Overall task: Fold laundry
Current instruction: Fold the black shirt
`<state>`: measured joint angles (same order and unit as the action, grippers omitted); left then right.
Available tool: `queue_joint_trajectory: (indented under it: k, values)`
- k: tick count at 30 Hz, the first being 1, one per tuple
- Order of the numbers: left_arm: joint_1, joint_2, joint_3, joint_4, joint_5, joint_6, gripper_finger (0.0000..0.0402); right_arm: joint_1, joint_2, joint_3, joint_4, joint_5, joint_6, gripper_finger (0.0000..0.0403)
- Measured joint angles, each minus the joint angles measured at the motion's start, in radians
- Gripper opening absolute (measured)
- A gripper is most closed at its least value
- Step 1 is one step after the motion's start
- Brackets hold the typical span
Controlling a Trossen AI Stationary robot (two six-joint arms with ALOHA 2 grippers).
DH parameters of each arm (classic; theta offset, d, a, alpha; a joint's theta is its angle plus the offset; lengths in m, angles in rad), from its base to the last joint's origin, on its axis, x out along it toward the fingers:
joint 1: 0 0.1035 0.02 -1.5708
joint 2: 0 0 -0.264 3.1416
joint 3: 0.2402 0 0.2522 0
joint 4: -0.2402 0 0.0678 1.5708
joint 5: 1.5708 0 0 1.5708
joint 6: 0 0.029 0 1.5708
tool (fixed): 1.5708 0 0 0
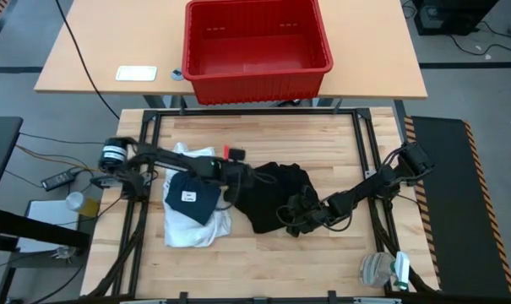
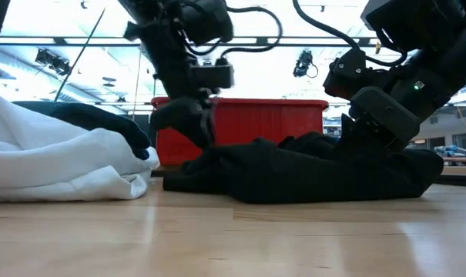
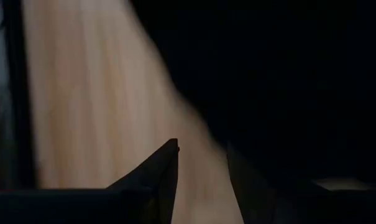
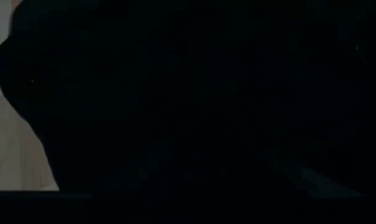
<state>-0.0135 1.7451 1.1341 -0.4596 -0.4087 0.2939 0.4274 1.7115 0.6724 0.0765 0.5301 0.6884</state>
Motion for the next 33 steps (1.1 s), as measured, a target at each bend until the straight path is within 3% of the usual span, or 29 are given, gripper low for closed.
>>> queue_joint_trajectory:
  k: [4, 9, 21, 26, 33]
  values:
    - [0.034, -0.071, -0.001, -0.099, 0.003, -0.028, 0.0142, 0.0, 0.0, 0.0, 0.001, 0.0, -0.001, 0.0213]
    - [0.035, -0.092, 0.0, -0.079, 0.245, -0.1, 0.0142, 0.0, 0.0, -0.001, 0.002, 0.0, -0.001, 0.0213]
    - [0.003, 0.068, -0.001, 0.033, 0.254, -0.011, 0.0142, 0.0, 0.0, -0.001, 0.005, -0.001, -0.001, 0.0213]
    - [0.034, 0.072, 0.0, -0.077, 0.142, -0.031, 0.0142, 0.001, 0.0, -0.002, 0.01, -0.001, -0.002, 0.0213]
    - [0.065, 0.048, 0.001, -0.196, -0.108, -0.042, 0.0142, 0.001, 0.001, -0.002, 0.017, -0.001, -0.007, 0.0213]
